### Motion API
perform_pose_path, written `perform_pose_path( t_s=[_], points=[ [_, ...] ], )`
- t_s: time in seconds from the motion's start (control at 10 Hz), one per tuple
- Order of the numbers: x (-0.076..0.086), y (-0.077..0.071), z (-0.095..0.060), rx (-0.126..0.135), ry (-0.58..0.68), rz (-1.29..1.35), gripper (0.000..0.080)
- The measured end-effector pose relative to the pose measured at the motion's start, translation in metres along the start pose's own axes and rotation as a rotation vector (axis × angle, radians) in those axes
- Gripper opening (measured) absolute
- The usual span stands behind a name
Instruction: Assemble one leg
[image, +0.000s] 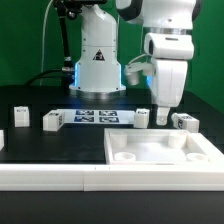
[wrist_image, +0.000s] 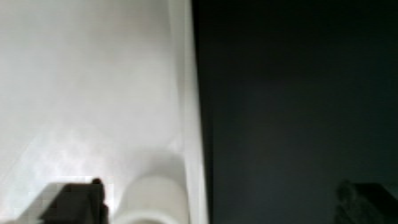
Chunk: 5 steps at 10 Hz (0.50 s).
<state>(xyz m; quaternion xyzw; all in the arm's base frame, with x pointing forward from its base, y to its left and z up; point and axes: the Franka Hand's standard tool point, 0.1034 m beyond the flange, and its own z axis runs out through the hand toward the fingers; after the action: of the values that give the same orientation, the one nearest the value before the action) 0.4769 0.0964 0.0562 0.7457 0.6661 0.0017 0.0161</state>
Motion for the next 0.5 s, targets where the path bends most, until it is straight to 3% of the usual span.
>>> perform_pose_path(
  t_s=[0.1,0.5],
  points=[
    [0.0066,-0.0006,-0.0051,-0.009,0.003,0.032,0.0648],
    [0.0073,-0.0015,-0.0037,-0.005,0.005,0.183,0.0648]
  ],
)
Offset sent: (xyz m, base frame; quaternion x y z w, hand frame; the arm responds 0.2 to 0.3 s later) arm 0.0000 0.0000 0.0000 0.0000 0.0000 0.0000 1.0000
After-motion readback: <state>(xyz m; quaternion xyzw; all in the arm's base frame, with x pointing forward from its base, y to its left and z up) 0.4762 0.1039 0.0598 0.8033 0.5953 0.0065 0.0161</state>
